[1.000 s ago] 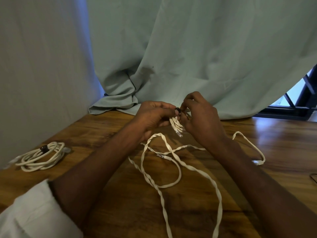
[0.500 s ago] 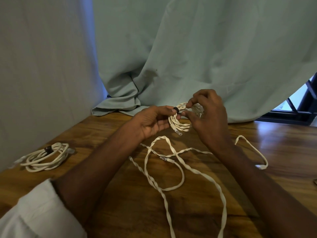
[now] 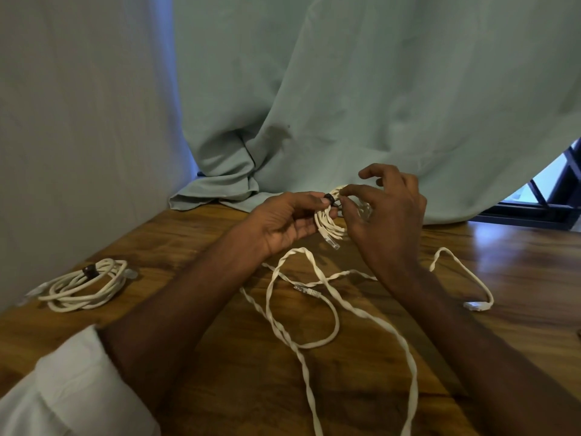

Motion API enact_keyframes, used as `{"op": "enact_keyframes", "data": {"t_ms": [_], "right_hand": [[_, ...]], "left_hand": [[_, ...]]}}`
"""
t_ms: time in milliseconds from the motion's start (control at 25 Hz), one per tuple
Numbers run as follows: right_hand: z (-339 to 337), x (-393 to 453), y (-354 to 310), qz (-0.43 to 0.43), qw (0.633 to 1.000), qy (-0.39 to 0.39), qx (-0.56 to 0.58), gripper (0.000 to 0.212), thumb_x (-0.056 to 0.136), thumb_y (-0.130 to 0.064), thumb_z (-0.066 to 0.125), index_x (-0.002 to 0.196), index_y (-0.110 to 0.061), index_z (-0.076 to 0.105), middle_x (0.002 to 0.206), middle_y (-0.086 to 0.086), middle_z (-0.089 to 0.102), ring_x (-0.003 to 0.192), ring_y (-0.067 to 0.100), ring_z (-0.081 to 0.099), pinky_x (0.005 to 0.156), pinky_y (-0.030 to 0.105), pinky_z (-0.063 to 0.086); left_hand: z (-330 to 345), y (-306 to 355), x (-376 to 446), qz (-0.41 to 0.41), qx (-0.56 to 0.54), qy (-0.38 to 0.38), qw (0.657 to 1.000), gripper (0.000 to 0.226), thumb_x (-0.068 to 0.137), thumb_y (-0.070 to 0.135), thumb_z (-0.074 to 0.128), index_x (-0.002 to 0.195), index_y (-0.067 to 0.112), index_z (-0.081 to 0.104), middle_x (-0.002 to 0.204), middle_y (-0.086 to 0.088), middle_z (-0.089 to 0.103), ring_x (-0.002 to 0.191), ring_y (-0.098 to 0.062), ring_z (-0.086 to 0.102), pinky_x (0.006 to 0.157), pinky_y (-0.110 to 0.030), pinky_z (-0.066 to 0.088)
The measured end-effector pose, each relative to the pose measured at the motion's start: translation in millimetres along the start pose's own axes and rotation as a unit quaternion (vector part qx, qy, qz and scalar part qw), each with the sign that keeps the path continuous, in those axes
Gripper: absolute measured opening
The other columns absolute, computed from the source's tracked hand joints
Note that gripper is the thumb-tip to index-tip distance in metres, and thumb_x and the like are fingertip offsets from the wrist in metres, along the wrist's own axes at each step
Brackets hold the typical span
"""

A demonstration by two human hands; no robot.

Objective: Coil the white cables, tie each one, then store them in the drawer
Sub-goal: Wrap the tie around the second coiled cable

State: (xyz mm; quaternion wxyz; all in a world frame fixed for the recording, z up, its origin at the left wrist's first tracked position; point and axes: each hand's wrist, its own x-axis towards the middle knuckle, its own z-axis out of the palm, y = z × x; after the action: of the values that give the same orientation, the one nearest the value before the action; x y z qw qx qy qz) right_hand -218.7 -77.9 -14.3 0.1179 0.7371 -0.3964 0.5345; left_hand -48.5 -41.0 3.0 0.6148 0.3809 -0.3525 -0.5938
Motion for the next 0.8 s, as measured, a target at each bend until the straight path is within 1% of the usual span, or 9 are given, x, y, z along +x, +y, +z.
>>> {"op": "enact_keyframes", "data": {"t_ms": [120,200,280,360,440,560,680,800], "right_hand": [[0.3,-1.2,-1.6,-0.006,1.000,-0.013,-0.010,0.016,0.088,-0.031,0.077,0.102,-0.027,0.081,0.131,-0.003,0.062,0.121,0.025,0.053,0.092,0.042,0.037],[1.4,-1.5,-1.7,-0.004,1.000,-0.018,-0.014,0.016,0.087,-0.030,0.078,0.102,-0.025,0.081,0.130,-0.002,0.063,0.120,0.025,0.054,0.091,0.043,0.039],[3.6,-2.5,-1.0,0.013,1.000,-0.019,-0.021,0.017,0.089,-0.030,0.076,0.104,-0.023,0.081,0.130,-0.001,0.062,0.120,0.024,0.053,0.091,0.044,0.042],[6.3,-3.3,-0.3,0.024,0.999,-0.014,-0.034,0.019,0.091,-0.032,0.074,0.107,-0.023,0.080,0.131,-0.001,0.060,0.120,0.022,0.053,0.091,0.043,0.042],[7.6,-2.2,1.2,0.013,0.999,-0.019,-0.046,0.020,0.091,-0.032,0.072,0.106,-0.022,0.079,0.131,0.000,0.059,0.121,0.023,0.052,0.091,0.043,0.041],[8.6,-1.0,5.4,-0.037,0.996,-0.038,-0.073,0.020,0.092,-0.032,0.069,0.105,-0.019,0.077,0.131,0.005,0.057,0.121,0.026,0.051,0.090,0.044,0.041],[8.7,-1.2,5.8,-0.041,0.993,-0.031,-0.105,0.022,0.095,-0.031,0.064,0.108,-0.017,0.076,0.129,0.007,0.057,0.119,0.027,0.052,0.090,0.045,0.041],[7.9,-0.4,4.5,-0.048,0.991,-0.030,-0.122,0.023,0.096,-0.030,0.063,0.110,-0.015,0.075,0.125,0.007,0.057,0.113,0.027,0.054,0.090,0.047,0.043]], "left_hand": [[0.4,-1.3,-1.3,0.005,0.021,0.006,1.000,0.014,0.093,-0.009,0.065,0.105,-0.006,0.072,0.089,-0.017,0.078,0.076,-0.023,0.078,0.078,-0.032,0.066],[0.9,-2.3,-1.6,0.007,0.023,0.010,1.000,0.016,0.093,-0.009,0.066,0.107,-0.006,0.072,0.089,-0.017,0.078,0.075,-0.023,0.078,0.074,-0.032,0.066],[1.8,-2.9,-2.3,0.010,0.012,0.013,1.000,0.022,0.092,-0.009,0.066,0.113,-0.008,0.071,0.093,-0.019,0.078,0.077,-0.024,0.078,0.073,-0.032,0.066],[2.7,-3.4,-2.0,0.013,0.007,0.017,1.000,0.025,0.091,-0.010,0.066,0.116,-0.010,0.070,0.095,-0.020,0.078,0.078,-0.025,0.079,0.072,-0.032,0.066],[3.1,-3.6,-2.5,0.020,0.009,0.023,0.999,0.024,0.090,-0.011,0.068,0.113,-0.009,0.070,0.096,-0.021,0.078,0.080,-0.026,0.079,0.071,-0.032,0.065],[4.6,-3.0,-3.9,0.050,0.031,0.034,0.998,0.025,0.087,-0.012,0.071,0.113,-0.010,0.071,0.101,-0.023,0.077,0.082,-0.028,0.079,0.070,-0.033,0.065],[8.4,-3.5,-6.1,0.084,0.078,0.053,0.992,0.020,0.086,-0.011,0.073,0.106,-0.008,0.072,0.094,-0.020,0.078,0.078,-0.024,0.079,0.066,-0.030,0.063],[10.0,-4.3,-7.4,0.095,0.103,0.065,0.988,0.020,0.085,-0.009,0.076,0.105,-0.007,0.073,0.095,-0.019,0.079,0.079,-0.023,0.079,0.066,-0.028,0.062]]}}
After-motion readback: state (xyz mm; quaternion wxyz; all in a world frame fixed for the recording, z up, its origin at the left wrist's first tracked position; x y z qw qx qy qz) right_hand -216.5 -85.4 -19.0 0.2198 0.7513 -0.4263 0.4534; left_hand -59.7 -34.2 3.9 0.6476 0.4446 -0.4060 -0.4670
